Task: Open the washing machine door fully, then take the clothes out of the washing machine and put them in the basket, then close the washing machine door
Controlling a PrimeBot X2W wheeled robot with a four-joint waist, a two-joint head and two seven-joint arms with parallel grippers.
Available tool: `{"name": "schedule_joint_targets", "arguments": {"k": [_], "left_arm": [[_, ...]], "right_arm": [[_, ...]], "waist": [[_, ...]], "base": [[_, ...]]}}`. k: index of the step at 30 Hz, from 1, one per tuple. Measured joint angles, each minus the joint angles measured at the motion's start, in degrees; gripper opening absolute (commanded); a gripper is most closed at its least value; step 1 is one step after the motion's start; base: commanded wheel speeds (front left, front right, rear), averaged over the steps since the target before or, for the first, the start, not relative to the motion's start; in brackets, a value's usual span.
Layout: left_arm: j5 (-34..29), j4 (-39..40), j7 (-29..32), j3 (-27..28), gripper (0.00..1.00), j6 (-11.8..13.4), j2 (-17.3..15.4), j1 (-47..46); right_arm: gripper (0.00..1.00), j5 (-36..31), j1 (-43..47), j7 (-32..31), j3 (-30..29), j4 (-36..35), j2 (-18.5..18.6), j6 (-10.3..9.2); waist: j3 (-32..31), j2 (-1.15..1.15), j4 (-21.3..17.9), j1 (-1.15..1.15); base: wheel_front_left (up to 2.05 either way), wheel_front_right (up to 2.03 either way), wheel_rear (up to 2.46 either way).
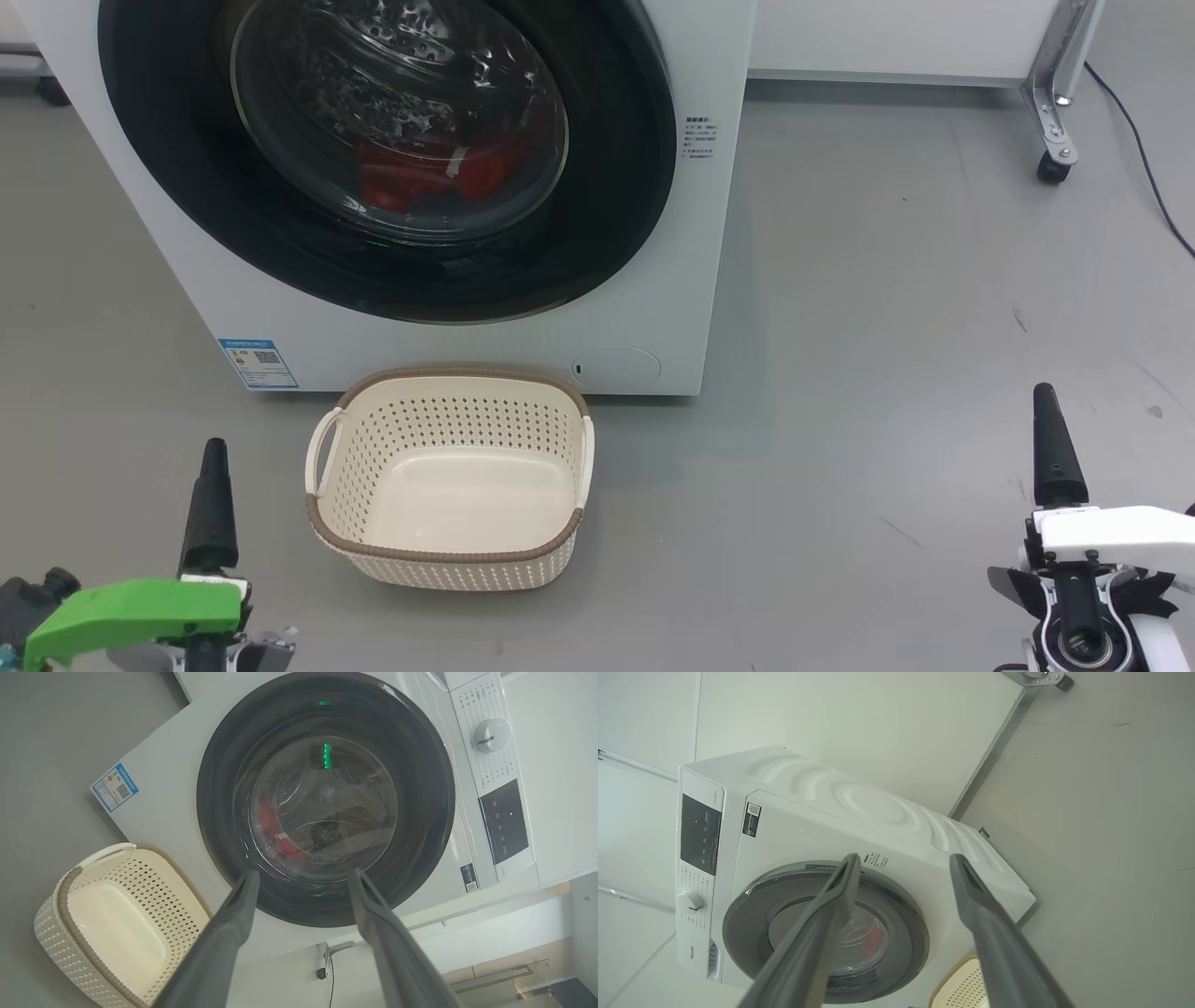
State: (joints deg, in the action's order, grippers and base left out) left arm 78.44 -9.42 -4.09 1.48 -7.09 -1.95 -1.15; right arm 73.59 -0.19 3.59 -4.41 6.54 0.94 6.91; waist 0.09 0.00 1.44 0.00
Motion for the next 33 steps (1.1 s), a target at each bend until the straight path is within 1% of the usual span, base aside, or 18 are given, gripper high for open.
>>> {"name": "schedule_joint_targets", "arguments": {"k": [4,5,8,10,13,17,22,25,28,33], "left_arm": [[-3.68,0.69,-0.74,-0.37,1.0,0.0,-0.35,0.01],[-4.87,0.79,-0.91,-0.49,1.0,0.0,-0.46,0.01],[-7.5,1.12,-1.54,-1.35,1.0,0.0,-0.85,0.02],[-9.73,1.48,-1.9,-1.75,1.0,0.0,-0.89,0.02],[-12.44,2.12,-2.14,-2.04,1.0,0.0,-0.96,0.02],[-16.3,3.02,-3.14,-3.19,1.0,-0.01,-1.19,0.02],[-21.49,3.64,-4.19,-3.71,1.0,-0.01,-1.49,0.04],[-24.62,3.93,-4.7,-3.86,1.0,-0.01,-1.56,0.05],[-27.43,4.02,-5.2,-3.86,1.0,-0.01,-1.55,0.09],[-31.98,4.04,-6.31,-4.03,1.0,-0.01,-1.55,0.18]], "right_arm": [[1.0,-3.2,-0.07,0.81,0.91,-1.08,0.13,-0.1],[1.0,-3.76,-0.13,1.02,1.11,-1.32,0.13,-0.48],[1.0,-4.9,-0.29,1.53,1.46,-2.18,0.16,-0.62],[1.0,-6.61,-0.35,1.91,1.7,-2.63,0.22,-1.33],[1.0,-9.49,-0.35,2.42,2.41,-3.16,0.44,-1.65],[1.0,-13.6,-0.38,3.37,2.75,-3.92,0.51,-3.03],[1.0,-18.46,-0.4,4.45,3.67,-4.88,0.56,-4.07],[1.0,-21.59,-0.4,5.1,4.61,-5.45,0.62,-4.21],[1.0,-24.75,-0.41,5.39,5.52,-5.94,0.65,-5.09],[1.0,-29.72,-0.42,6.48,7.11,-6.35,0.8,-5.97]], "waist": [[-0.08,0.0,0.12,0.0],[-0.09,0.0,0.15,0.0],[-0.13,0.0,0.25,0.0],[-0.14,0.0,0.32,0.0],[-0.14,0.0,0.43,0.0],[-0.12,0.0,0.54,0.0],[-0.07,0.0,0.66,0.0],[-0.04,0.0,0.72,0.0],[0.02,0.0,0.77,0.0],[0.1,0.0,0.9,0.0]], "base": [[0.0,0.0,0.0],[0.0,0.0,0.0],[0.0,0.0,0.0],[0.0,0.0,0.0],[0.0,0.0,0.0],[0.0,0.0,0.0],[0.0,0.0,0.0],[0.0,0.0,0.0],[0.0,0.0,0.0],[0.0,0.0,0.0]]}}
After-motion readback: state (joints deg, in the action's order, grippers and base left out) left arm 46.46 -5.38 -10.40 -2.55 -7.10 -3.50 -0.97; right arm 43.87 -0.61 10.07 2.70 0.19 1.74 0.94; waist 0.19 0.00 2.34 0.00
